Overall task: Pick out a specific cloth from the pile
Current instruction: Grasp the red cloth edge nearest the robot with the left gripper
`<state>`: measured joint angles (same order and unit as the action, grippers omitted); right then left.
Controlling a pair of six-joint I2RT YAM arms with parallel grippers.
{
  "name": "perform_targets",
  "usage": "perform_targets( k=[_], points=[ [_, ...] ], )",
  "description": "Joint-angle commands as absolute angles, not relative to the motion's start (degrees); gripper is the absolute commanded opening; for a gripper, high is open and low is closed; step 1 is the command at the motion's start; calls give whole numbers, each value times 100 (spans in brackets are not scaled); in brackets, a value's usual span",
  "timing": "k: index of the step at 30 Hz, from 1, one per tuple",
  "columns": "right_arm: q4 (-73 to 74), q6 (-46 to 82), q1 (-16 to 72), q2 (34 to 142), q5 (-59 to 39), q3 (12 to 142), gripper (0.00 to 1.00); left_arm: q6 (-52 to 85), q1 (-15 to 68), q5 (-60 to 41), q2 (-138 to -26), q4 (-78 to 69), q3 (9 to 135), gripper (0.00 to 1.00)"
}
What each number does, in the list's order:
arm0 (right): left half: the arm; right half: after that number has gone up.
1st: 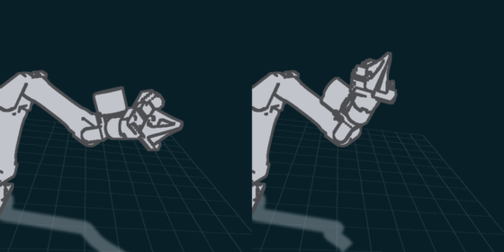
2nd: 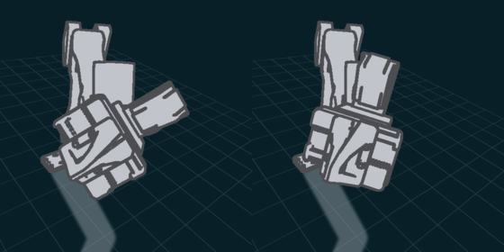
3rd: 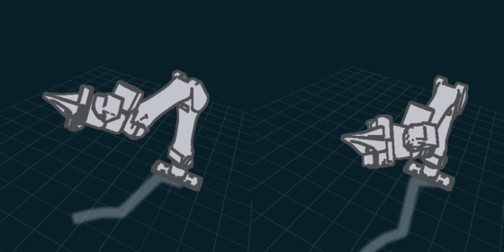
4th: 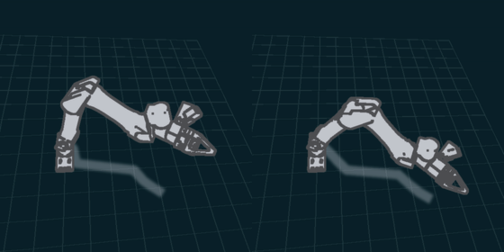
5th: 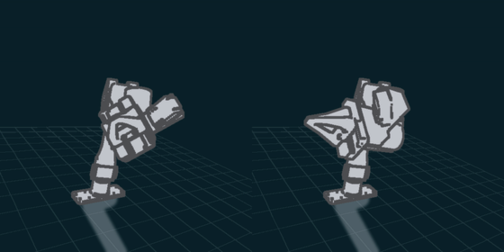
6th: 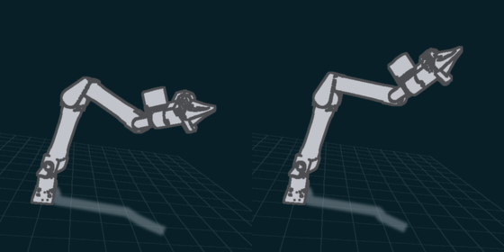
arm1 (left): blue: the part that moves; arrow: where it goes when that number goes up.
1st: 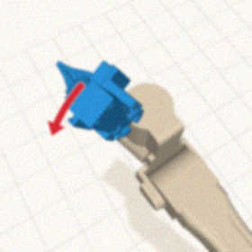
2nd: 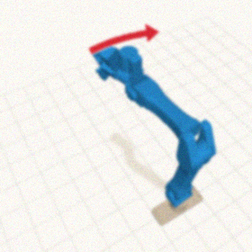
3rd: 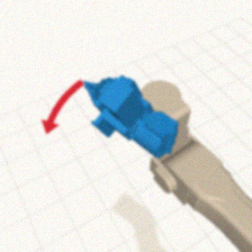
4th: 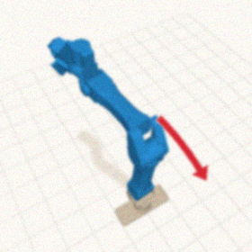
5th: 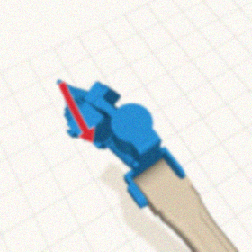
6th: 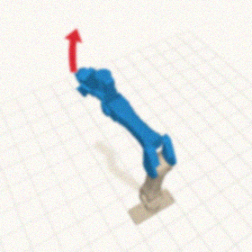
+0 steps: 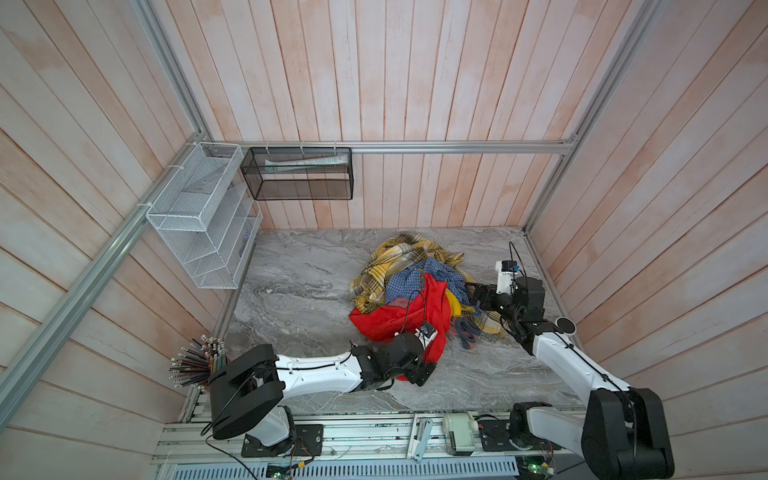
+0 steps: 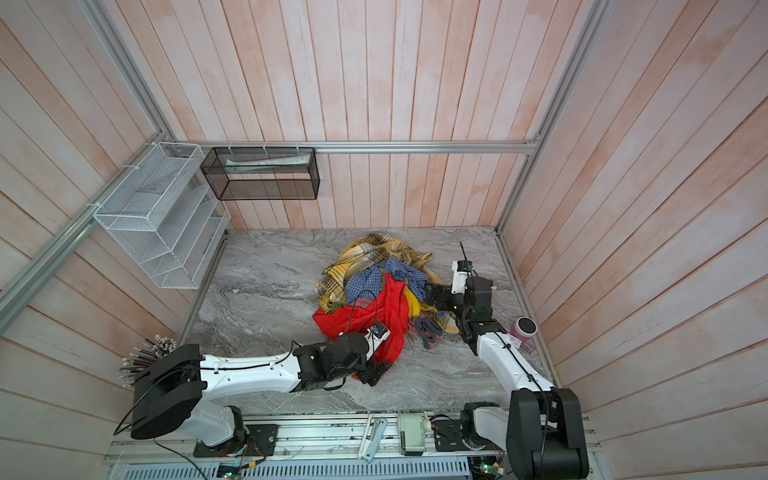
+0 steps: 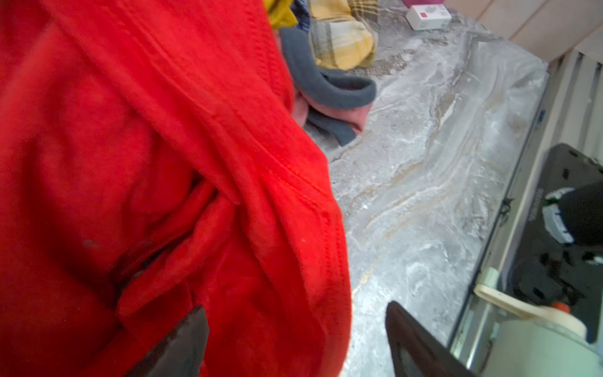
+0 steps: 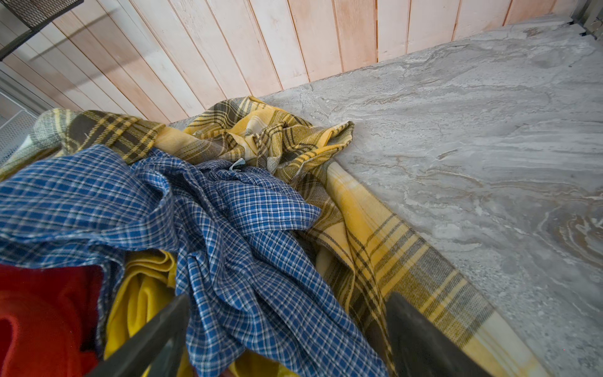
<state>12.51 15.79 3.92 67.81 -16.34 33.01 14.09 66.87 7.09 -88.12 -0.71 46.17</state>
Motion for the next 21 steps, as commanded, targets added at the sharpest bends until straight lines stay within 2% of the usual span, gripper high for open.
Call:
perform_targets(
  k=[1,7,10,12,14,20,21],
  points=[
    [1142,1467,359,6749,-1607,3356,94,1490,6701,650,-9002,6,4577,89],
    [1134,1468,360,6750,-1644,3361,94,1265,6715,1128,-10011,466,5479,90],
    [1075,1425,352,6700,-1602,3356,94,1219,6715,1183,-10513,728,5933,87],
    [1064,1410,335,6665,-1583,3331,94,1286,6715,1203,-10613,680,5912,81],
    [1071,1415,325,6640,-1582,3311,94,1346,6715,1256,-10524,582,5761,66],
    [1097,1431,314,6693,-1657,3301,94,1353,6715,1766,-9605,512,5474,0],
    [1102,1441,316,6697,-1661,3298,94,1304,6715,1866,-9425,488,5437,0]
  ],
)
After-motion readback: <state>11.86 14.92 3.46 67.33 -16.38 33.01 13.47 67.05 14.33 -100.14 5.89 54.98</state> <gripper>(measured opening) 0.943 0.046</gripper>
